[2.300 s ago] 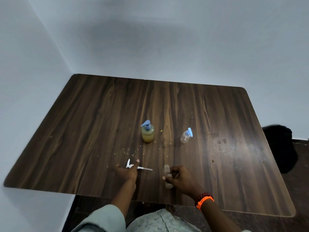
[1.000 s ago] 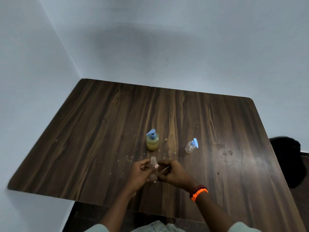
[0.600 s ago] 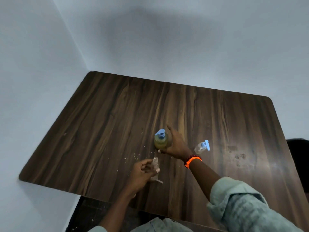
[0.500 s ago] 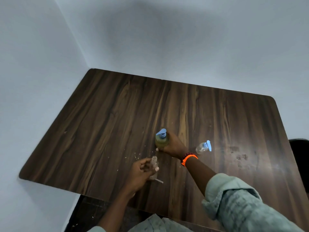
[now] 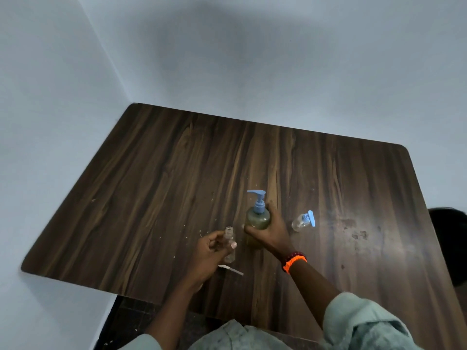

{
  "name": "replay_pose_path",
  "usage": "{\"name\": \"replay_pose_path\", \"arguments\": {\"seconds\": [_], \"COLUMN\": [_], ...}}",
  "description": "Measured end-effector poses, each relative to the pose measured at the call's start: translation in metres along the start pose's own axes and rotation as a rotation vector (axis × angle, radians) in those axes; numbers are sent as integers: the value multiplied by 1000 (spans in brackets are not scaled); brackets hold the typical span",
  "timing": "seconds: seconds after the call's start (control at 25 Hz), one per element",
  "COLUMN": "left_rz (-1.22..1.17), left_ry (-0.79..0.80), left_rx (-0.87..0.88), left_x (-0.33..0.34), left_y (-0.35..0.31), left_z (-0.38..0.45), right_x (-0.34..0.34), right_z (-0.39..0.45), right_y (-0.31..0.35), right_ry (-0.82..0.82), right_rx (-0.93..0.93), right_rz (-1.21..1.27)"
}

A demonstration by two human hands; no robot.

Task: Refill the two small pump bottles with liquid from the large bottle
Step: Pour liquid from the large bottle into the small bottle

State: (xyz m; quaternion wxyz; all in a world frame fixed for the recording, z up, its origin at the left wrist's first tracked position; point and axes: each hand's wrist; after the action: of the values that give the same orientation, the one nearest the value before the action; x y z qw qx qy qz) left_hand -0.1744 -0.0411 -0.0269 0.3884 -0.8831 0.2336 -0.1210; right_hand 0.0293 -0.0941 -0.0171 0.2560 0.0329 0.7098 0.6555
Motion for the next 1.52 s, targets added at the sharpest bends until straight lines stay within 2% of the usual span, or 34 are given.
{"name": "replay_pose_path", "arguments": {"seconds": [0.08, 0.28, 0.44, 0.56, 0.68, 0.84, 1.12, 1.28, 1.52], "left_rz": [27, 108, 188, 257, 326, 385, 313, 253, 340], "left_ry": [32, 152, 285, 393, 445, 451, 474, 455, 402], "left_rx": [7, -7, -24, -18, 5, 52, 94, 107, 197], "left_x": [4, 12, 18, 14, 14, 15, 22, 21, 21], "left_y": [0, 3, 3, 7, 13, 9, -8, -15, -20], "left_z": [-4, -13, -32, -44, -54, -60, -73, -77, -78], "right_x": [-14, -23, -18, -23, -21, -14, -20, -19, -21], "right_z": [-30, -105, -149, -163, -176, -184, -165, -161, -160], "right_y": [10, 40, 48, 39, 24, 14, 34, 40, 42], "right_ry": [9, -12, -54, -16, 5, -111, -117, -222, -201], "right_rx": [35, 162, 410, 386, 440, 468, 354, 375, 384], "right_rz": [161, 389, 873, 968, 1003, 832, 373, 278, 195]}}
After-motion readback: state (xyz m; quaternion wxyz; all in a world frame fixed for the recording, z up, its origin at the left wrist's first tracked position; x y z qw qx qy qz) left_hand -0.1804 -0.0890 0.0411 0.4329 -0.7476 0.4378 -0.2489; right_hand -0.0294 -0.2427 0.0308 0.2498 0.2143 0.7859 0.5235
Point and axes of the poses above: each hand's wrist, its own z-axis towards the middle knuckle, its own x-axis out of the palm, y = z × x, and after that the axes turned 13 degrees about -x, right-handed
